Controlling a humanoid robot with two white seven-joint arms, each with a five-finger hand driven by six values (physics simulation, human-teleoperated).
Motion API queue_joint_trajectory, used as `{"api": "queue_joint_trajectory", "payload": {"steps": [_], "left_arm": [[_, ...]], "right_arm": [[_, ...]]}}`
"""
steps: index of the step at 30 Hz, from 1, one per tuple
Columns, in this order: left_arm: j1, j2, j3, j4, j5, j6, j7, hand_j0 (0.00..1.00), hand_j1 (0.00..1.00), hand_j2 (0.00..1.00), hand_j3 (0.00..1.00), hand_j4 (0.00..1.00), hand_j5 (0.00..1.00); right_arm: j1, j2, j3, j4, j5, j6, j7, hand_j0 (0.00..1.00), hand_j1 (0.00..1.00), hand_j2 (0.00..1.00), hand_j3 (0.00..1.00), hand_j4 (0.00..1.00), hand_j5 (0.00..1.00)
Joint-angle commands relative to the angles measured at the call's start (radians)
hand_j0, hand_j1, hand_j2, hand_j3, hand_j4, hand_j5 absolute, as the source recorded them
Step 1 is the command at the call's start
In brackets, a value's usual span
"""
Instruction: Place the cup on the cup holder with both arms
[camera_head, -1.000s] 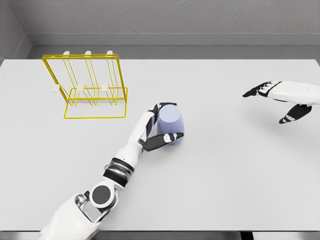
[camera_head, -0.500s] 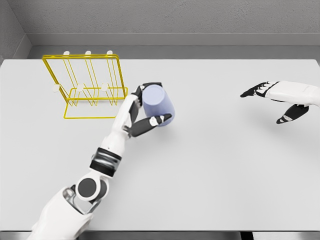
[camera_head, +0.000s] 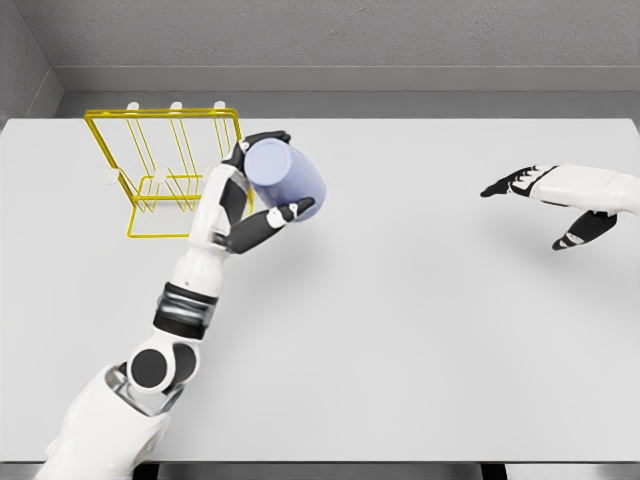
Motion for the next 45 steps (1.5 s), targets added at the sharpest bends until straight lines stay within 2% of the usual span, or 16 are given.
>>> {"api": "queue_joint_trajectory", "payload": {"steps": [1,15,34,45], "left_arm": [[0.0,0.009,0.006,-0.001,-0.001,-0.022,0.001,0.64,0.64,0.64,0.64,0.64,0.64],[0.008,0.055,0.079,-0.001,0.021,-0.062,0.004,0.64,0.64,0.64,0.64,0.64,0.64],[0.008,0.141,0.109,-0.001,0.056,-0.07,0.004,0.64,0.64,0.64,0.64,0.64,0.64],[0.003,0.152,0.128,-0.001,0.056,-0.059,0.001,0.64,0.64,0.64,0.64,0.64,0.64]], "right_arm": [[0.0,-0.001,-0.001,0.0,-0.006,0.003,0.0,1.0,1.0,1.0,1.0,1.0,1.0],[0.0,-0.001,-0.001,0.001,-0.006,0.003,0.0,1.0,1.0,1.0,1.0,1.0,1.0],[0.008,0.006,-0.002,0.003,-0.006,0.003,0.0,1.0,1.0,1.0,1.0,1.0,1.0],[0.014,0.008,-0.002,0.003,-0.005,0.003,0.0,1.0,1.0,1.0,1.0,1.0,1.0]]}}
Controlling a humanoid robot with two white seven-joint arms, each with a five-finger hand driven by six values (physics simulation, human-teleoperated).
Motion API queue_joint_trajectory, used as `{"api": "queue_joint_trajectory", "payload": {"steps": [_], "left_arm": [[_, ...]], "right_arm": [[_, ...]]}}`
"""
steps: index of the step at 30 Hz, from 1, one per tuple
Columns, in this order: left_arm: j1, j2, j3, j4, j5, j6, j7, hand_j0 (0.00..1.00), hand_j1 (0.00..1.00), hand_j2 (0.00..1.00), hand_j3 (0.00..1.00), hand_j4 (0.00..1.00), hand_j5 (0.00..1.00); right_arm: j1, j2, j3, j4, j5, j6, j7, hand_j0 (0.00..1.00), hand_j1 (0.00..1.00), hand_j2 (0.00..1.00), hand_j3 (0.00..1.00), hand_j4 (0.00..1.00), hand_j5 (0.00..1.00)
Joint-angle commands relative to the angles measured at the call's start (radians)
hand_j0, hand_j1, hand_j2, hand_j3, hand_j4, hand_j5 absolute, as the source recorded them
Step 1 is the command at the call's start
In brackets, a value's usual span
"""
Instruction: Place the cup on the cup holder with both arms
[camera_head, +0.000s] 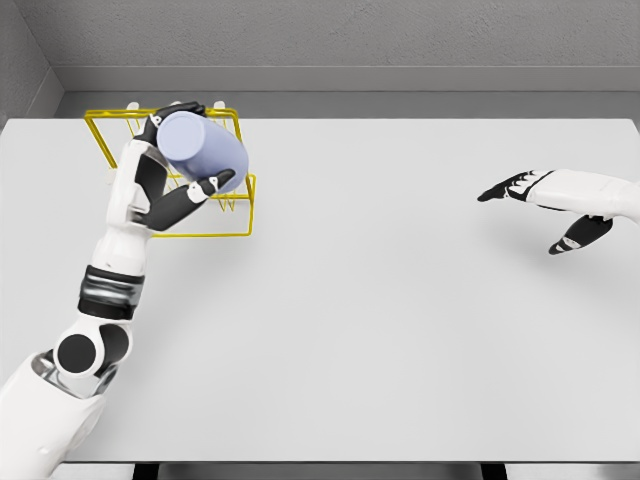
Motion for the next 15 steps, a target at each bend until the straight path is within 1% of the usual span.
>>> {"api": "queue_joint_trajectory", "payload": {"steps": [1,8,12,15], "left_arm": [[0.0,0.001,0.008,-0.001,0.0,0.003,-0.001,0.64,0.64,0.64,0.64,0.64,0.64],[-0.003,0.001,0.021,0.001,0.001,0.042,-0.003,0.64,0.64,0.64,0.64,0.64,0.64],[-0.005,0.001,0.021,0.001,0.024,0.057,-0.004,0.64,0.64,0.64,0.64,0.64,0.64],[-0.009,0.001,0.021,0.001,0.026,0.071,-0.004,0.64,0.64,0.64,0.64,0.64,0.64]], "right_arm": [[0.0,-0.001,0.0,0.0,-0.006,0.003,0.0,1.0,1.0,1.0,1.0,1.0,1.0],[0.002,-0.001,0.001,0.0,-0.006,0.003,0.0,1.0,1.0,1.0,1.0,1.0,1.0],[0.002,-0.001,0.001,0.0,-0.006,0.003,0.0,1.0,1.0,1.0,1.0,1.0,1.0],[0.002,-0.001,0.001,0.0,-0.006,0.003,0.0,1.0,1.0,1.0,1.0,1.0,1.0]]}}
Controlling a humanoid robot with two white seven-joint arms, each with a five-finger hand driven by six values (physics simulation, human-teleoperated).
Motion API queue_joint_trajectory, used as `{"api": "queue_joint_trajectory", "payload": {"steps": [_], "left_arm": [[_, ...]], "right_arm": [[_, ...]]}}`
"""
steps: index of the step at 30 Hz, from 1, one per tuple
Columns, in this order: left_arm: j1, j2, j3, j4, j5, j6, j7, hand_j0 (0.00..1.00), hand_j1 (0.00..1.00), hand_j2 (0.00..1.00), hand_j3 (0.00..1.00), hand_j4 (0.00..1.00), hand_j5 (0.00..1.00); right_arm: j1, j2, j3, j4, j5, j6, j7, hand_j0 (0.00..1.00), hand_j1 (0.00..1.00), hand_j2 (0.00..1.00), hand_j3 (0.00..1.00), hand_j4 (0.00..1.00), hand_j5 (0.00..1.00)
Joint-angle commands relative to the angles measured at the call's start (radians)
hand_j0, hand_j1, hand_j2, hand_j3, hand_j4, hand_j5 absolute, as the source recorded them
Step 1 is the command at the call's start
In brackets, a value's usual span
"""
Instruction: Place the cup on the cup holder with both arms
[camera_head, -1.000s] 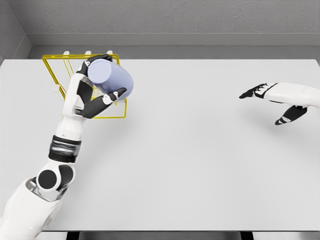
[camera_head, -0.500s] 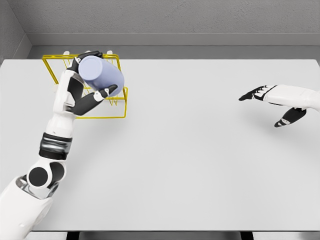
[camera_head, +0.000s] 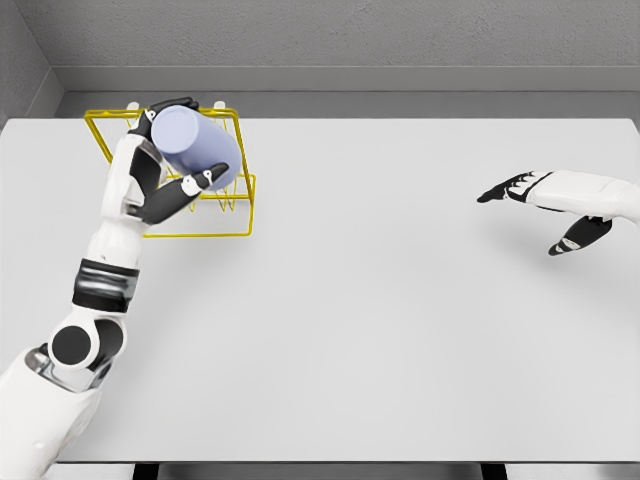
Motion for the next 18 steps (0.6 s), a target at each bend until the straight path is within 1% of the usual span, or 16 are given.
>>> {"api": "queue_joint_trajectory", "payload": {"steps": [1,8,10,11,12,18], "left_arm": [[0.0,0.001,0.0,-0.001,0.005,0.015,0.0,0.64,0.64,0.64,0.64,0.64,0.64],[0.0,0.001,0.014,-0.001,0.013,0.029,-0.002,0.65,0.65,0.65,0.65,0.65,0.65],[0.0,0.001,0.014,-0.001,0.012,0.027,-0.002,0.77,0.77,0.77,0.77,0.77,0.77],[0.0,0.001,0.014,-0.001,0.01,0.027,0.0,0.9,0.9,0.9,0.9,0.9,0.9],[0.0,0.001,0.017,-0.001,0.01,0.027,0.0,1.0,1.0,1.0,1.0,1.0,1.0],[0.0,0.001,0.017,-0.001,0.007,0.023,0.0,1.0,1.0,1.0,1.0,1.0,1.0]], "right_arm": [[0.0,-0.001,0.0,0.0,-0.006,0.003,0.0,1.0,1.0,1.0,1.0,1.0,1.0],[0.008,-0.001,0.0,-0.003,-0.006,0.003,0.0,1.0,1.0,1.0,1.0,1.0,1.0],[0.008,-0.001,0.0,-0.003,-0.006,0.003,0.0,1.0,1.0,1.0,1.0,1.0,1.0],[0.008,-0.001,0.0,-0.003,-0.006,0.003,0.0,1.0,1.0,1.0,1.0,1.0,1.0],[0.008,-0.001,0.0,-0.003,-0.006,0.003,0.0,1.0,1.0,1.0,1.0,1.0,1.0],[0.008,-0.001,0.0,-0.003,-0.006,0.003,0.0,1.0,1.0,1.0,1.0,1.0,1.0]]}}
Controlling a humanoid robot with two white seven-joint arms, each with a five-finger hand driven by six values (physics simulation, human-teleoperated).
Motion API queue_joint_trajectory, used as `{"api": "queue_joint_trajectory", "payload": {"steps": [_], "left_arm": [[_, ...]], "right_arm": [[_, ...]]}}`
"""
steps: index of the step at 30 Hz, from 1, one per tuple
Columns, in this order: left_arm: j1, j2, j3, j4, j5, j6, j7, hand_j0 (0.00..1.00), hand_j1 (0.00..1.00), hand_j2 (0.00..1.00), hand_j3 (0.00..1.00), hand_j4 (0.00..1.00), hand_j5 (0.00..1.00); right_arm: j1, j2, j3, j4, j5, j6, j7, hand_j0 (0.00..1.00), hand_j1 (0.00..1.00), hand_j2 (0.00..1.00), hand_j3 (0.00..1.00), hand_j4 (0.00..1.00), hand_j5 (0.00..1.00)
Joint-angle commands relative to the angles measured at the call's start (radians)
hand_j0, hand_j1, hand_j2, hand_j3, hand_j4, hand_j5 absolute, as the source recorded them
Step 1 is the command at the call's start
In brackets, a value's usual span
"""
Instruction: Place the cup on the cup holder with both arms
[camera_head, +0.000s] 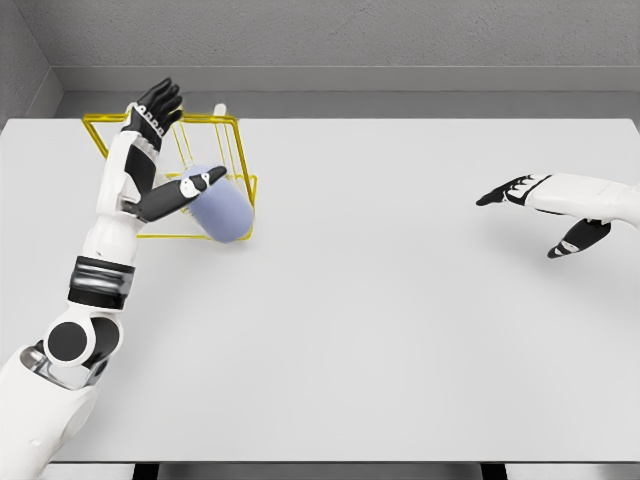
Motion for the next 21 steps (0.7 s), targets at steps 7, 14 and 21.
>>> {"api": "queue_joint_trajectory", "payload": {"steps": [7,14,21], "left_arm": [[0.003,0.002,0.019,-0.001,-0.003,-0.016,0.0,1.0,1.0,1.0,1.0,1.0,1.0],[0.032,0.083,0.058,-0.001,-0.01,-0.231,0.008,1.0,1.0,1.0,1.0,1.0,1.0],[0.15,0.26,0.042,-0.001,-0.047,-0.342,0.0,1.0,1.0,1.0,1.0,1.0,1.0]], "right_arm": [[0.0,-0.001,-0.001,0.0,-0.006,0.003,0.0,1.0,1.0,1.0,1.0,1.0,1.0],[0.002,0.01,0.003,0.0,-0.006,0.003,0.0,1.0,1.0,1.0,1.0,1.0,1.0],[0.005,0.013,0.003,-0.002,-0.006,0.003,0.0,1.0,1.0,1.0,1.0,1.0,1.0]]}}
